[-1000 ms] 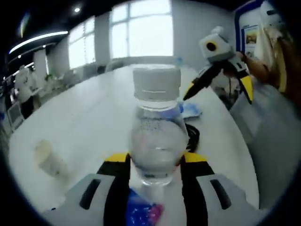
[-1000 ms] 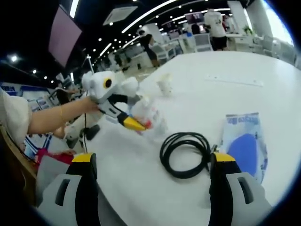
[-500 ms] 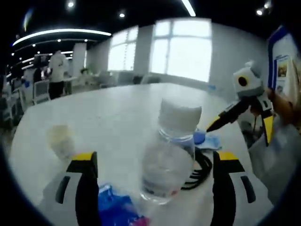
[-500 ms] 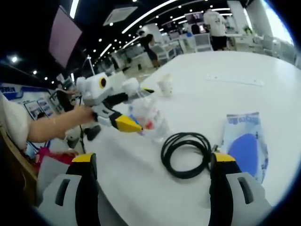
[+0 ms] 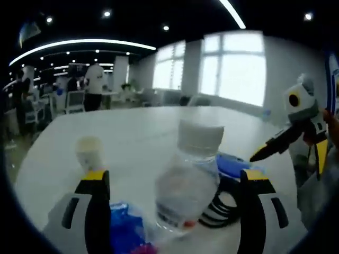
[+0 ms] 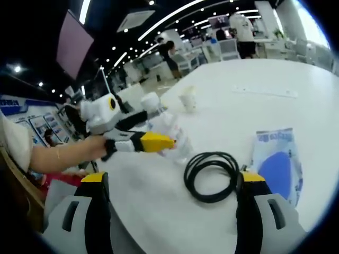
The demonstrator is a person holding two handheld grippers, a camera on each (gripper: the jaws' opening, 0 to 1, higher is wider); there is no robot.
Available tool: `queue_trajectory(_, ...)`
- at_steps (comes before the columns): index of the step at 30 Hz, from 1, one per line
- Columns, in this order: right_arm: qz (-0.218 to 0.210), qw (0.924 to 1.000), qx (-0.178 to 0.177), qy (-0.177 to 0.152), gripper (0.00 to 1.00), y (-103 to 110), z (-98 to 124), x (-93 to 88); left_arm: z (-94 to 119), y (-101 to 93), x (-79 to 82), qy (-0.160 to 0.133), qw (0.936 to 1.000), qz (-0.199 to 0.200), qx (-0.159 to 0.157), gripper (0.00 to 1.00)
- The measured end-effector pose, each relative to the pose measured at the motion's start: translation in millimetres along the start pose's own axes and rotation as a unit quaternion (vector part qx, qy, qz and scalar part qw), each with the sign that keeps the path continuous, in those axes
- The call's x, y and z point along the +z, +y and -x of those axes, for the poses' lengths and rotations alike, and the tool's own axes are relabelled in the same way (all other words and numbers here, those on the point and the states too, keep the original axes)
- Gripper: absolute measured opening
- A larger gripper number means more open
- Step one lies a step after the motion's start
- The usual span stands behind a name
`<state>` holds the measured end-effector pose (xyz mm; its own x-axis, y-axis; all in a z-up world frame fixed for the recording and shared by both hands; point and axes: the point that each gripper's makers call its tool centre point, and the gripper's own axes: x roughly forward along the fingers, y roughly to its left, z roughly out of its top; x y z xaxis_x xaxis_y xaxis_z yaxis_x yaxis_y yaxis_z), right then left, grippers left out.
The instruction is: Arrange the tabletop items into an orderly group along one side of the table until the central work area is clear of visible clutter.
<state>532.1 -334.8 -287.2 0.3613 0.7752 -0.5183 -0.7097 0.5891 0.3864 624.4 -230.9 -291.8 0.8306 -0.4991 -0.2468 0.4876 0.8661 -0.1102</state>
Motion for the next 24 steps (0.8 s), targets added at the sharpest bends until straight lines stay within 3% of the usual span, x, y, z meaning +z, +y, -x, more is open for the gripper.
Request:
queue_trajectory(4,0.002,1.0000,-0.002,-0.003,0.99,-1.1,2.7,2.0,2.6,7.8,0.5,-0.014,0.9970,0.027,0.071,0.99)
queue_trajectory(9,0.007,0.9999,-0.004,-0.007,0.99,-1.9,5.6,4.3,1.6,2.9,1.0,-0.017,0.9945,0.032,0.098,0.99)
queue_trajectory(10,0.008,0.9999,-0.005,-0.008,0.99,-2.4,6.3,4.9,3.1,6.5,3.6,-0.025,0.9917,0.033,0.122,0.99)
queue_trajectory(14,0.008,0.9999,-0.009,-0.009,0.99,-4.1,7.4,5.6,5.0,6.0,5.4,-0.042,0.9831,0.056,0.169,0.99)
queue_trajectory(19,0.009,0.9998,-0.013,-0.013,0.99,-5.3,8.7,7.6,2.9,1.1,0.6,-0.035,0.9789,0.042,0.197,0.95)
queue_trajectory(22,0.008,0.9997,-0.015,-0.015,0.99,-6.8,9.8,8.7,5.7,2.0,-11.4,-0.024,0.9717,0.081,0.220,0.91)
queue_trajectory(24,0.006,0.9997,-0.019,-0.016,0.99,-9.7,11.6,9.1,4.7,0.7,-16.0,-0.018,0.9711,0.089,0.221,0.85)
